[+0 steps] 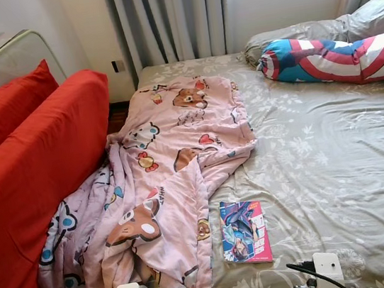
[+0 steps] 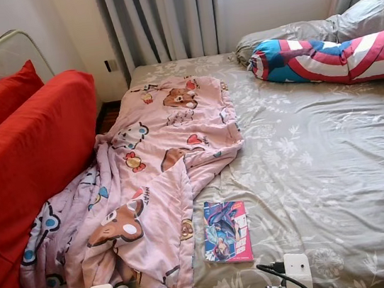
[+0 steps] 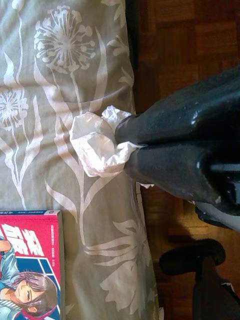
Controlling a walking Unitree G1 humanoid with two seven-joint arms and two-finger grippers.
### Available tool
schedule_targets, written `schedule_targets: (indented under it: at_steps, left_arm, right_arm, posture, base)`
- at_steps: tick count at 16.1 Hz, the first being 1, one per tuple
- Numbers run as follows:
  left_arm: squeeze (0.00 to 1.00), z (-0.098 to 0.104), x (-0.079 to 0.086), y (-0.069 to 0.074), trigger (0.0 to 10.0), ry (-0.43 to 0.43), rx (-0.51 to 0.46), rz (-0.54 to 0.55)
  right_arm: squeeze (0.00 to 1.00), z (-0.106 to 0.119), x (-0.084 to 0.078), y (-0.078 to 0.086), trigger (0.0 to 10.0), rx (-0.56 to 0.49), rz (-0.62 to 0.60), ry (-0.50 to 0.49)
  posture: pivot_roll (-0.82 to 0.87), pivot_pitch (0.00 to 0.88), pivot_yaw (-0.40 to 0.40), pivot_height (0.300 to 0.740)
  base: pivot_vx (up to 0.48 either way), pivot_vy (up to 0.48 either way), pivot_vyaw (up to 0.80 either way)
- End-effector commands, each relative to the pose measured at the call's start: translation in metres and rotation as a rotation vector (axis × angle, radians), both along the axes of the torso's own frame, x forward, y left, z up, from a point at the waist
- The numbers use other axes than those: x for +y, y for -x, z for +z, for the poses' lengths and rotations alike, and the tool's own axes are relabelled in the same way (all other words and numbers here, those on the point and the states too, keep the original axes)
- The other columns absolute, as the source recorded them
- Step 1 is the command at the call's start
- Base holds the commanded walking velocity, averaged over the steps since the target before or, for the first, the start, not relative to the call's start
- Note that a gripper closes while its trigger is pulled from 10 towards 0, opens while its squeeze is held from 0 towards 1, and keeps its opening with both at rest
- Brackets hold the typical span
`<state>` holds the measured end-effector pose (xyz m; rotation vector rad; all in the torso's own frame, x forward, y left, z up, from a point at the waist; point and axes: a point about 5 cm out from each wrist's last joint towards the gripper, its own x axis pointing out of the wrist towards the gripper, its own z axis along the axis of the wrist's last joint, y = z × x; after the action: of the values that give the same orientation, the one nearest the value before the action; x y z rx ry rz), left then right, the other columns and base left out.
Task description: Clean up the room
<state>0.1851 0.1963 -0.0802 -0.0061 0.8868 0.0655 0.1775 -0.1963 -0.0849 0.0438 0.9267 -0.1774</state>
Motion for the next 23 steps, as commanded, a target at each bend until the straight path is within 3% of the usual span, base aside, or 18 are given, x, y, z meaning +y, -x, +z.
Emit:
schedule_targets:
  at_steps: [1,23]
  left_arm:
    - [0.0,-0.0012,0.0041,0.0027,10.0,-0.009,0.021,0.007]
    - [0.0,-0.0013,0.0048,0.0029,10.0,-0.009,0.023,0.02]
  right_arm:
    - [0.0,-0.003,0.0028,0.0051,10.0,0.025,0.005,-0.006]
    - [0.0,-0.0022,0.0066,0.002,10.0,0.022,0.03,-0.001]
  posture:
    - [-0.02,0.006,0.045,0.74]
    - [-0.01,0.007,0.046,0.74]
  base:
    - [-0.255,0.0,0.0]
    - [-0.273,0.0,0.0]
